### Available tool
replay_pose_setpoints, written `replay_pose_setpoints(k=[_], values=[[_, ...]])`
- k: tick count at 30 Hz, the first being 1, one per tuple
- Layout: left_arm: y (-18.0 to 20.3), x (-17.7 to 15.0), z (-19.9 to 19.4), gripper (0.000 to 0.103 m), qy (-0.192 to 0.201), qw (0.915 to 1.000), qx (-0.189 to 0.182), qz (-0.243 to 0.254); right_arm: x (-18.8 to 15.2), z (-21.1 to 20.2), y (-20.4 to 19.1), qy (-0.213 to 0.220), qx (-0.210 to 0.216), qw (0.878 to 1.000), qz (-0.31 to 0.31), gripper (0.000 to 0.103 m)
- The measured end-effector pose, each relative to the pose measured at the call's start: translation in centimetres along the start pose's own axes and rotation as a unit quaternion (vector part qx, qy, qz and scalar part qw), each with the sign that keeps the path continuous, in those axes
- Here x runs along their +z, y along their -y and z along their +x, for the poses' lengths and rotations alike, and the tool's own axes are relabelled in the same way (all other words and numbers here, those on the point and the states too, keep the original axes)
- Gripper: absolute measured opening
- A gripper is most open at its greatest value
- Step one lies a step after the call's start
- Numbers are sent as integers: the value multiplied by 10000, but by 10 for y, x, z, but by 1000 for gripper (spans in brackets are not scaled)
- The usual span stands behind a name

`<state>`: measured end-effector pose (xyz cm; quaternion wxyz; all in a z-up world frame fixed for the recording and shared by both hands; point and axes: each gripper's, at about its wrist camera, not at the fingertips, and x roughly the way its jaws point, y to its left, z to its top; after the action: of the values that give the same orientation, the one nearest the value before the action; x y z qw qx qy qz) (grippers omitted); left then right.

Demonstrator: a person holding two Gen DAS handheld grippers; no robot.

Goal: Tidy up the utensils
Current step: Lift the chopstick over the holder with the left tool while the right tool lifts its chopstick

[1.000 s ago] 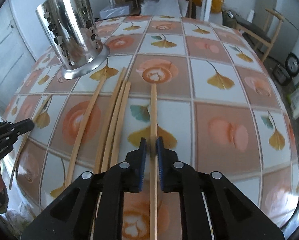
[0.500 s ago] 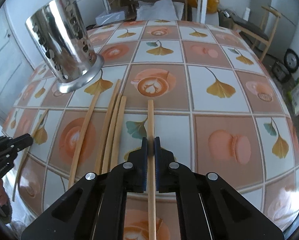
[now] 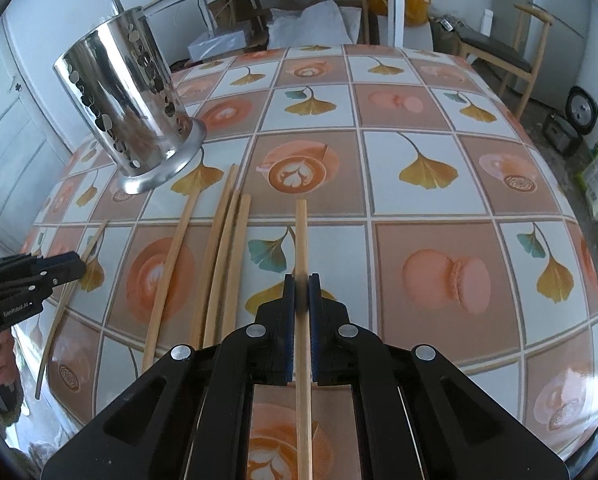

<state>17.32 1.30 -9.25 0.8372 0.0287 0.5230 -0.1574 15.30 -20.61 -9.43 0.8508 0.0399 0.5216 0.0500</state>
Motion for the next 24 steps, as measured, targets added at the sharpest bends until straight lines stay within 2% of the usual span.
replay_pose_setpoints(k=[10, 14, 16, 21, 24], values=[[12, 23, 14, 25, -23, 9985, 432, 345, 2, 8, 2, -83, 53, 10000, -17, 4], [17, 28, 17, 15, 9, 9971, 646, 413, 3, 10, 2, -70, 60, 10000, -21, 4], [17, 29, 18, 6, 44, 9967, 691, 423, 3, 10, 2, -61, 56, 10000, -27, 4], [13, 28, 16, 5, 147, 9966, 746, 309, 4, 7, 1, -10, 88, 10000, 19, 4], [9, 28, 10, 5, 264, 9974, 642, 178, 5, 3, 1, 45, 90, 9999, 37, 4]])
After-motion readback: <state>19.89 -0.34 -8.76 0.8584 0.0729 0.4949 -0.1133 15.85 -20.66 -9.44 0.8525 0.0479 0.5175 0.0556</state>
